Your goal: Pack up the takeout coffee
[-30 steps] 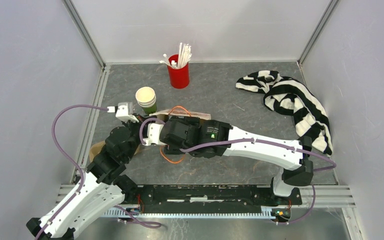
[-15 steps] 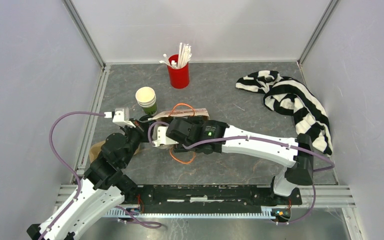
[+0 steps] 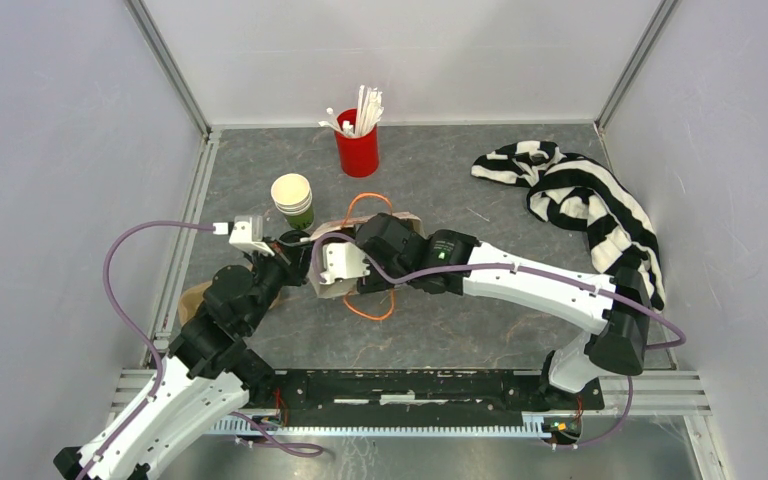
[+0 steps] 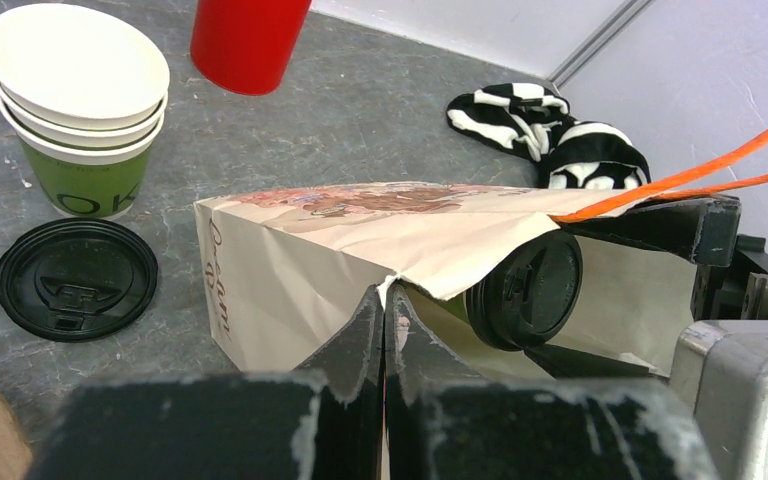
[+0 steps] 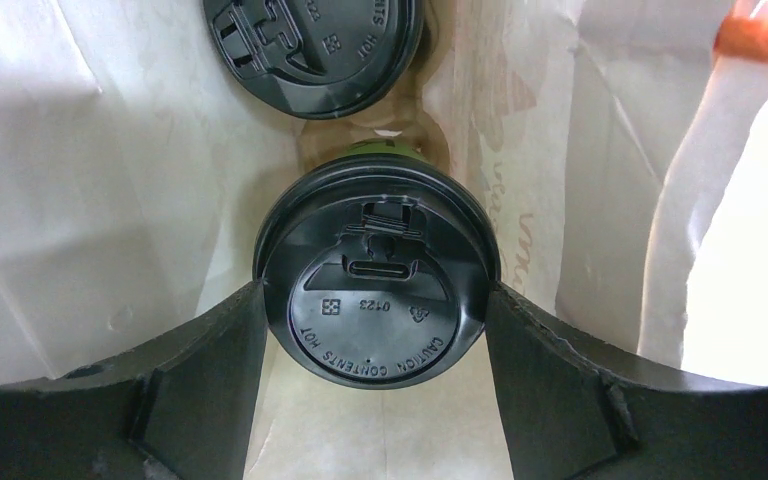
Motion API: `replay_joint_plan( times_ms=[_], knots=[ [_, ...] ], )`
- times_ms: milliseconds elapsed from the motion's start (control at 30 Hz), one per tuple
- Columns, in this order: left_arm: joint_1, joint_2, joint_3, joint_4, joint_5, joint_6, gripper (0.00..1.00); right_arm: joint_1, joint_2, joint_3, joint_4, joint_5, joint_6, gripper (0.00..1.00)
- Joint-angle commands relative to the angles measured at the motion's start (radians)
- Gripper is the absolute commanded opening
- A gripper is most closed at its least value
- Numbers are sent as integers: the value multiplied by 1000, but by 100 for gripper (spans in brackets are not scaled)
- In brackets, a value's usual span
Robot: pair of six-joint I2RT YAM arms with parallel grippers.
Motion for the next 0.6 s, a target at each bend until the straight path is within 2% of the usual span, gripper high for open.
replay_joint_plan(
  times_ms=[0, 233, 567],
  knots=[
    [-2, 17, 36, 7, 18, 20, 2, -10, -34, 6, 61, -76, -102, 1],
    [-2, 27, 61, 5, 21, 48, 2, -31, -34, -11, 58, -117, -246, 0],
    [-1, 22, 57, -10, 28, 45, 2, -93, 5, 50, -9, -96, -301, 0]
  ],
)
